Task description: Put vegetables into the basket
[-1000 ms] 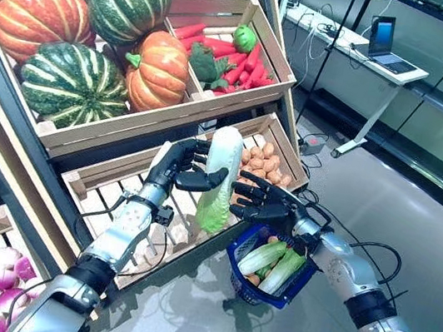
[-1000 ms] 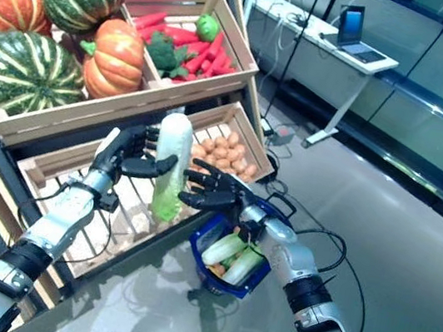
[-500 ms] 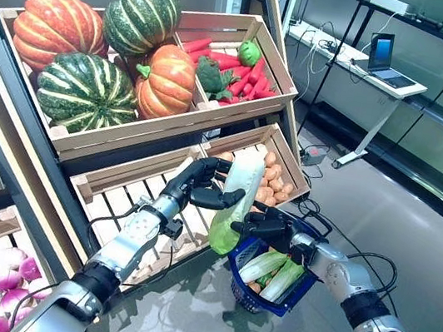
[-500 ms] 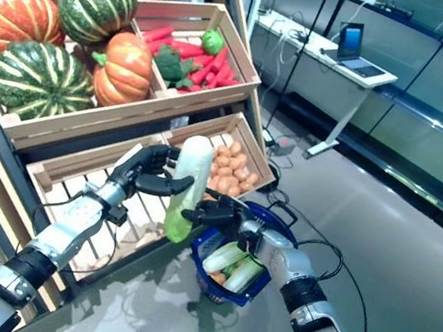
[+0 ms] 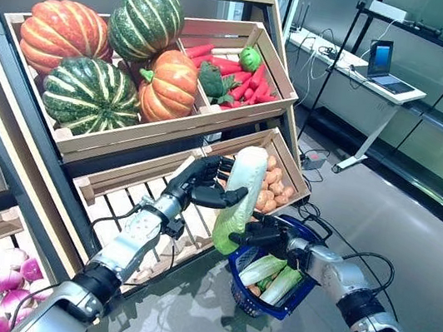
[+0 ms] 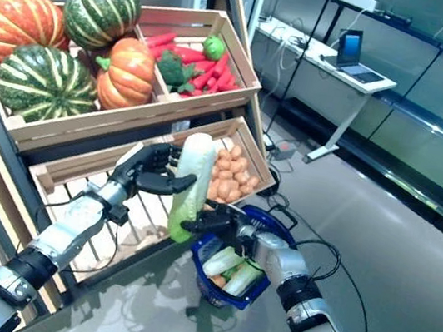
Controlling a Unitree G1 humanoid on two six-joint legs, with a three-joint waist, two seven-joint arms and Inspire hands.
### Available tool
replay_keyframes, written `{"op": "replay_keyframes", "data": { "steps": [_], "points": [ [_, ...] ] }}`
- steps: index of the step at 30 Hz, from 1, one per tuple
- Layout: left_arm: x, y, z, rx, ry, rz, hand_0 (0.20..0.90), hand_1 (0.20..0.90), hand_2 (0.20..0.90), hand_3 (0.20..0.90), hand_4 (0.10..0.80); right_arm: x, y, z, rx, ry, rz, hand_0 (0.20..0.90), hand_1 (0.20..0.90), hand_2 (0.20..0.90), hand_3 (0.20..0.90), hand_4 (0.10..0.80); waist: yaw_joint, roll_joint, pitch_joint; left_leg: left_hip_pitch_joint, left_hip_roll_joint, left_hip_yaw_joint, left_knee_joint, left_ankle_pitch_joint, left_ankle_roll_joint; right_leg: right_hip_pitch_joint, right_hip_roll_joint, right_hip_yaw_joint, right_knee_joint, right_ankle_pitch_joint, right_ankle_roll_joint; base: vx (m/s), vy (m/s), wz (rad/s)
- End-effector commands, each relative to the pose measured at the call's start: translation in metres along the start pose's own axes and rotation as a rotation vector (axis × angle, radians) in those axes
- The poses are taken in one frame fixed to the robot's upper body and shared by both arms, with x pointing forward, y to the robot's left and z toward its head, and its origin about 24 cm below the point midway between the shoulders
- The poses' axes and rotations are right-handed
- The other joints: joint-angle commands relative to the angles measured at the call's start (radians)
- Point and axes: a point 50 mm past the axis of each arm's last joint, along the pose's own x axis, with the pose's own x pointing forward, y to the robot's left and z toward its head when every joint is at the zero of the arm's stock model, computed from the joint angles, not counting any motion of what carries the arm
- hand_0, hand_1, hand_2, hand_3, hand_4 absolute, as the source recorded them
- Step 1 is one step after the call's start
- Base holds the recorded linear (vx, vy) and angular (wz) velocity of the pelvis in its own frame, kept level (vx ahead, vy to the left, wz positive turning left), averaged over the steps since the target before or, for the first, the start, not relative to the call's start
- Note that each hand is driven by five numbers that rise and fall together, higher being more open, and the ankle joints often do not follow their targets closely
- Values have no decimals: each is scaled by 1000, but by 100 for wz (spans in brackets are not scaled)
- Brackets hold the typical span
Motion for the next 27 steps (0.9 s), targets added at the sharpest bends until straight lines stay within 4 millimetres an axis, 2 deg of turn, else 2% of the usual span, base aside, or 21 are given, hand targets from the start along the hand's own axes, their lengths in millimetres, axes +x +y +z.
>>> {"op": "replay_keyframes", "data": {
  "steps": [1,5,7,14,18,22,27],
  "points": [
    [29,-35,82,-109,-430,-92,300,300,300,300,400,6,17,90,-246,-295,-119,900,900,900,900,800,10,46,-54,-13,-33,-53,1,-90,28,-39,28,31,28,-1,-66,0,0,0],
    [31,-39,84,-116,-437,-74,300,300,300,300,400,7,25,97,-279,-345,-195,900,900,900,900,800,5,52,-47,-13,-34,-54,1,-90,29,-41,27,38,29,-1,-67,0,0,0],
    [31,-40,85,-119,-439,-68,300,300,300,300,400,7,31,99,-238,-383,-231,900,900,900,900,800,6,55,-43,-13,-35,-57,1,-91,30,-39,27,40,28,-2,-68,0,0,0],
    [29,-37,85,-128,-441,-53,300,300,300,300,400,3,32,99,-109,-476,-329,900,900,900,900,800,6,63,-42,-10,-36,-62,1,-95,29,-31,27,39,16,1,-67,0,0,0],
    [28,-35,85,-132,-443,-61,300,300,300,300,400,3,35,97,-10,-491,-269,900,900,900,900,800,8,66,-38,-9,-35,-66,1,-96,28,-29,25,35,17,0,-67,0,-1,1],
    [27,-35,83,-141,-435,-83,300,300,300,300,400,4,43,96,108,-519,-132,900,900,900,900,800,14,66,-39,-6,-33,-72,1,-97,27,-23,25,28,17,-3,-70,22,-11,5],
    [27,-35,80,-163,-416,-97,300,300,300,300,400,2,45,99,185,-543,-42,900,900,900,900,800,17,65,-47,-3,-33,-77,1,-101,26,-18,25,23,15,-6,-71,21,-8,3]
  ]
}}
